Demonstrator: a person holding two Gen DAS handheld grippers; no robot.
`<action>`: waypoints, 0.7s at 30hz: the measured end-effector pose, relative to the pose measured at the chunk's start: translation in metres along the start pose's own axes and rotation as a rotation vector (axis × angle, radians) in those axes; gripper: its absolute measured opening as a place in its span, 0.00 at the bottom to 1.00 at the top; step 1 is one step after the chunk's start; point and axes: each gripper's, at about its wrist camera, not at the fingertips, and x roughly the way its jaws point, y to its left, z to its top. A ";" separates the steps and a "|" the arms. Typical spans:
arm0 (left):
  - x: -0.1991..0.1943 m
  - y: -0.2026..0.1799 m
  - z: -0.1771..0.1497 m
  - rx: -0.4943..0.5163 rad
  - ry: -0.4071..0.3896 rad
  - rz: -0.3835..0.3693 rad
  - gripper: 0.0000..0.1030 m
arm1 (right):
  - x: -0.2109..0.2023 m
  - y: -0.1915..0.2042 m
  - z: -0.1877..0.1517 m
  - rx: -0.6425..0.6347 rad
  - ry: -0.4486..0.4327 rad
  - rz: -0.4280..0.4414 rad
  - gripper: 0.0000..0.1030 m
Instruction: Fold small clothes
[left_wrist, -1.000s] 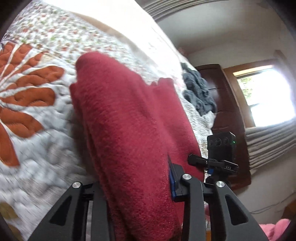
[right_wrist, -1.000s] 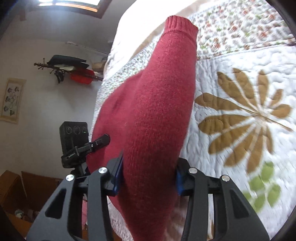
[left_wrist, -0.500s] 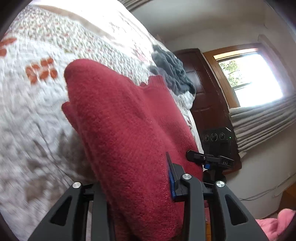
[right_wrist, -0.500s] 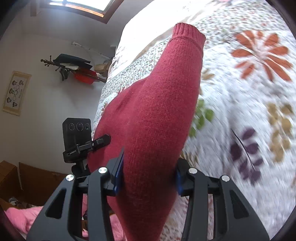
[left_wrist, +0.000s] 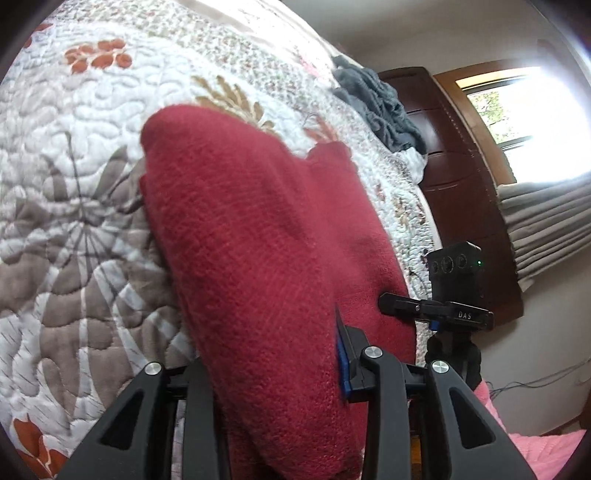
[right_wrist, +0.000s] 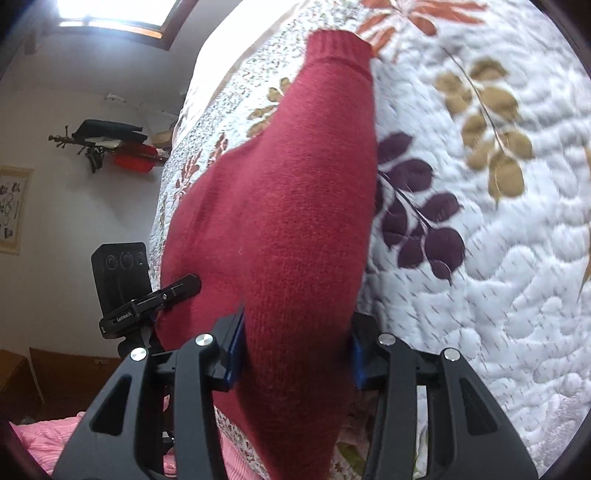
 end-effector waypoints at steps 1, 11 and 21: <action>0.002 0.001 -0.001 0.005 0.002 0.009 0.33 | 0.000 -0.005 -0.004 0.001 0.000 -0.005 0.43; 0.009 0.014 -0.010 -0.031 -0.003 0.071 0.53 | 0.007 0.005 -0.010 -0.009 -0.011 -0.056 0.58; -0.027 -0.036 -0.053 0.161 -0.038 0.254 0.58 | -0.009 0.017 -0.052 -0.031 -0.009 -0.089 0.61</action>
